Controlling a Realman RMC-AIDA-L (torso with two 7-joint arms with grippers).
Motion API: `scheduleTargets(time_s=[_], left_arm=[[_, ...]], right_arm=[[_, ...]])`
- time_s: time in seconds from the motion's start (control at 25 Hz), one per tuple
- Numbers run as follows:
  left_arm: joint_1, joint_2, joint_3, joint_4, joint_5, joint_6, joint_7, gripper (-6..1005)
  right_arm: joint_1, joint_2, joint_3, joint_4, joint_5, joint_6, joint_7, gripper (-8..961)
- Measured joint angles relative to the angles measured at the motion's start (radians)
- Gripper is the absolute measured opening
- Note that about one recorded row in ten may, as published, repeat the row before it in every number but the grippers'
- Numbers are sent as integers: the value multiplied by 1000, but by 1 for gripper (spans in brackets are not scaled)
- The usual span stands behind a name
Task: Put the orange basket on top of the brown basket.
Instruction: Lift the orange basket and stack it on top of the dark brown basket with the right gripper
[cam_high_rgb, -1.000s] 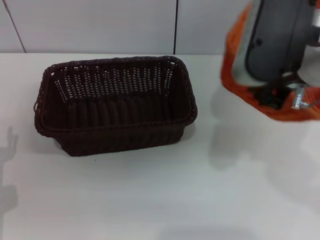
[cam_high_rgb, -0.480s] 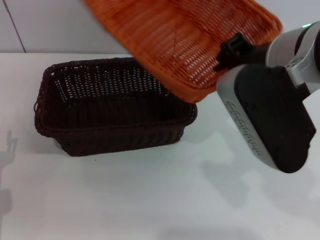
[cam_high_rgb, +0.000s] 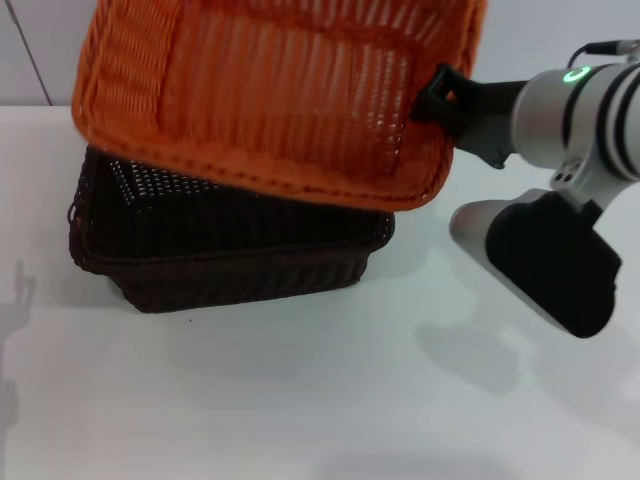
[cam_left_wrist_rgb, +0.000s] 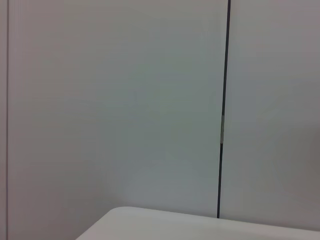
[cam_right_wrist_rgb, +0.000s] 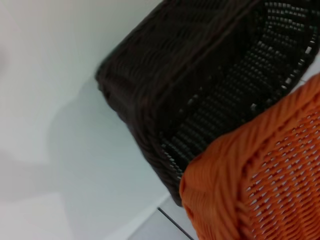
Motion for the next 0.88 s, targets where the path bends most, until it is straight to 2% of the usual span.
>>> scheduleTargets(time_s=[0.12,0.28,0.68,0.8,0.88], left_arm=[[0,0,1,0,-1,1,-24,785],[-9,-2,1,4,-1,0,-30,785],[-20,-2,1,5,-1,-5,-30,785],[-28,-1,3,8,3,-7,-31,785],[-29,-1,3,8,4,-8,-31,785]], right_arm=[[29,-7,-12,73,42,40,-7,182],[40,-9,-14,101,98,78,-7,182],[26,-16,-24,113,108,87,46,184],[11,-17,-28,102,103,92,82,349],[-3,-16,-32,85,101,93,104,418]])
